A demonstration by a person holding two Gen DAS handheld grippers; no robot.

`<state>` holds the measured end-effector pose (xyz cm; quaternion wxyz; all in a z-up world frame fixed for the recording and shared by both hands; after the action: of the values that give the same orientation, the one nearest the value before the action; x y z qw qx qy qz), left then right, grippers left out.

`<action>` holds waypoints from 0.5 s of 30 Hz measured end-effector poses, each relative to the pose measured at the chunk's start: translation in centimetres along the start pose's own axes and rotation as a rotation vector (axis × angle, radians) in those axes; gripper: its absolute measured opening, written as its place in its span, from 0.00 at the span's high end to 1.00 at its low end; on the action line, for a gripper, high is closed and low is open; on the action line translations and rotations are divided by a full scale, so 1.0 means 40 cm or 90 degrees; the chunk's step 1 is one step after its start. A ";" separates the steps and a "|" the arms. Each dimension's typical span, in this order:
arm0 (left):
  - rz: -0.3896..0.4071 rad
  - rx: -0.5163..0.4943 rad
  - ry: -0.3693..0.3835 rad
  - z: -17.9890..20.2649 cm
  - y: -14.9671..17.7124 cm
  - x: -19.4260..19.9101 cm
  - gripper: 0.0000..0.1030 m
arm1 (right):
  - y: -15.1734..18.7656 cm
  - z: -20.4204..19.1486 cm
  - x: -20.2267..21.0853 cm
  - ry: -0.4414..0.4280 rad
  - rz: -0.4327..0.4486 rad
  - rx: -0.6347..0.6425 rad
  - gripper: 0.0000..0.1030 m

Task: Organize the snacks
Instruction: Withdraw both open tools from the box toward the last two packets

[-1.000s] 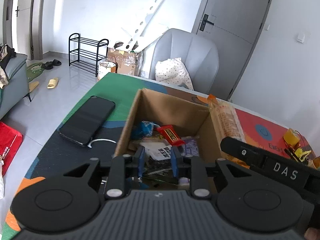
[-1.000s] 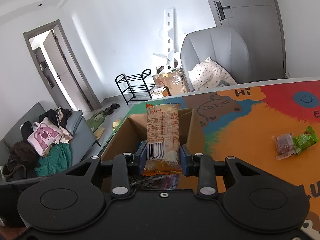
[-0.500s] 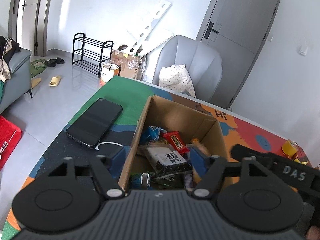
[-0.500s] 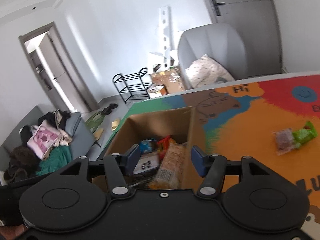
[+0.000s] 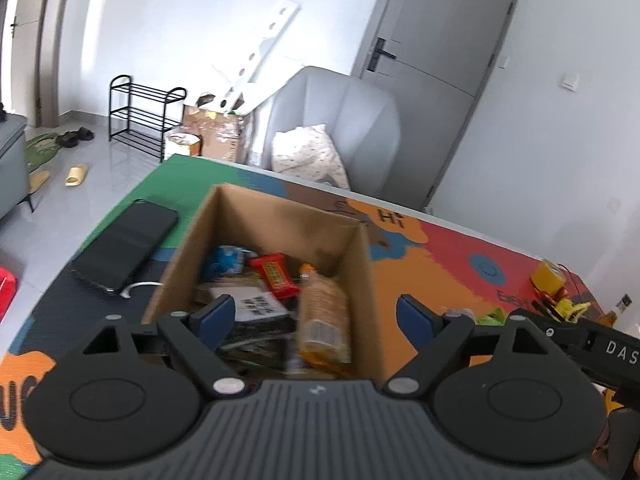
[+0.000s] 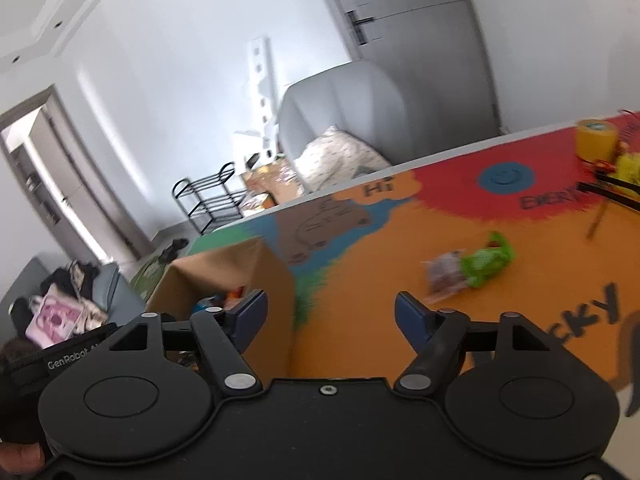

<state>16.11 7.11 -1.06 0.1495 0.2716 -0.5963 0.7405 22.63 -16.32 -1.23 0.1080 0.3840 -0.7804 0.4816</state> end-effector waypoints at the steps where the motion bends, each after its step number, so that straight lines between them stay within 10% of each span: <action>1: 0.000 -0.002 0.004 0.011 -0.001 -0.003 0.15 | -0.002 0.015 0.009 0.006 0.006 -0.005 0.27; 15: 0.000 -0.048 0.064 0.171 -0.005 -0.048 0.15 | -0.027 0.153 0.069 0.059 0.046 -0.052 0.28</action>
<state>19.31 0.77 -1.04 0.1895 0.2279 -0.6154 0.7304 22.75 -23.06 -2.15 0.1421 0.3279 -0.8070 0.4702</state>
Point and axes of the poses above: each gripper's, at about its wrist camera, not at the fingertips, and x roughly against the way its jaws point, z to its right, y to its underside, the point moved 1 cm from there along -x, roughly the way its jaws point, and after that the axes turned 9 degrees about -x, right-handed, at the moved point
